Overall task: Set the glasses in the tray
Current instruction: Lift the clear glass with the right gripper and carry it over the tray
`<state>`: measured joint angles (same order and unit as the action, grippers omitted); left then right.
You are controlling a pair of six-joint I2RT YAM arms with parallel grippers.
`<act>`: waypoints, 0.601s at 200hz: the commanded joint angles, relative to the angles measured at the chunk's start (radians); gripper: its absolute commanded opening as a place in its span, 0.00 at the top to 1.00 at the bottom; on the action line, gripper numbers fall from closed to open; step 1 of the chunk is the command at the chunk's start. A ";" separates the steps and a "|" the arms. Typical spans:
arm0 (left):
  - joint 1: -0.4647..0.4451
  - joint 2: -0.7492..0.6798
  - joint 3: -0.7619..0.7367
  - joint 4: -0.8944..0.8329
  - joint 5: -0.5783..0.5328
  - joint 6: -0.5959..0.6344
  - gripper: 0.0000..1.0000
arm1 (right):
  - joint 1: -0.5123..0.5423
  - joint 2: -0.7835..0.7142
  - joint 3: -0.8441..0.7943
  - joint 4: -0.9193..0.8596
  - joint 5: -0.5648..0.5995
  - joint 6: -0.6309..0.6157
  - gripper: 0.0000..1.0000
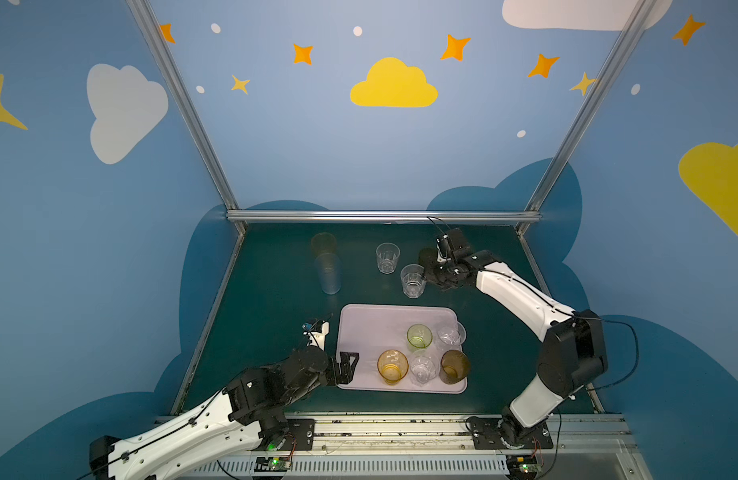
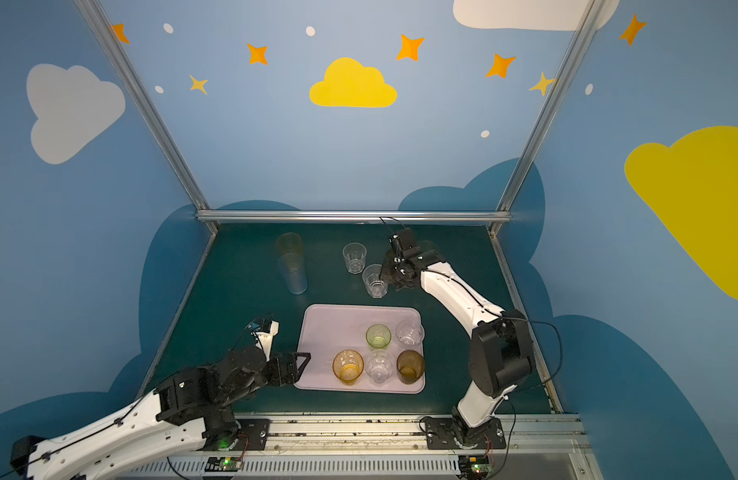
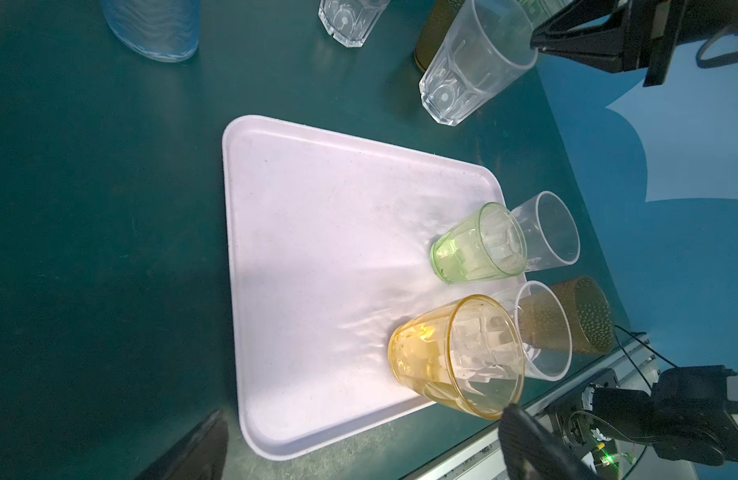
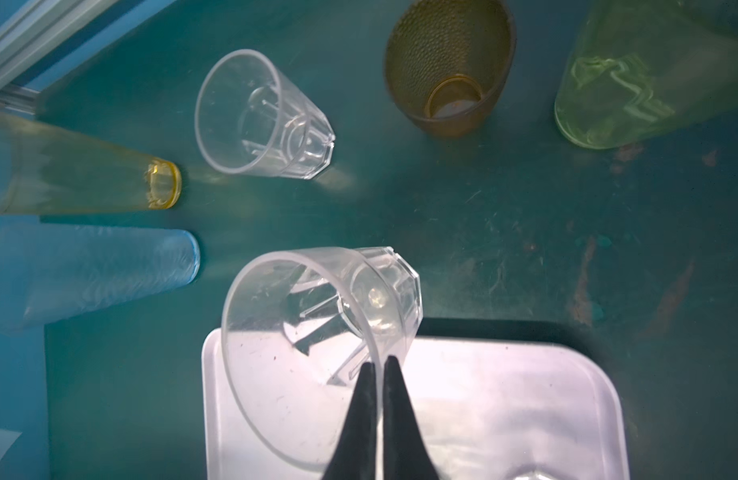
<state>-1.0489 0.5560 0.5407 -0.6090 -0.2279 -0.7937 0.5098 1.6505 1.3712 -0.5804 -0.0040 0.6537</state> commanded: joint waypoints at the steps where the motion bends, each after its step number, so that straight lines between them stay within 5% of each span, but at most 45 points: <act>1: 0.002 -0.002 -0.007 0.016 0.014 -0.006 0.00 | 0.017 -0.055 -0.018 0.006 -0.014 0.004 1.00; 120: 0.001 0.005 -0.021 0.065 0.112 -0.054 0.00 | 0.118 -0.255 -0.128 -0.007 0.041 -0.026 1.00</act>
<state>-1.0492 0.5613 0.5373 -0.5709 -0.1429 -0.8307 0.6064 1.4422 1.2564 -0.5888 0.0185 0.6453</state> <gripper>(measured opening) 0.996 0.046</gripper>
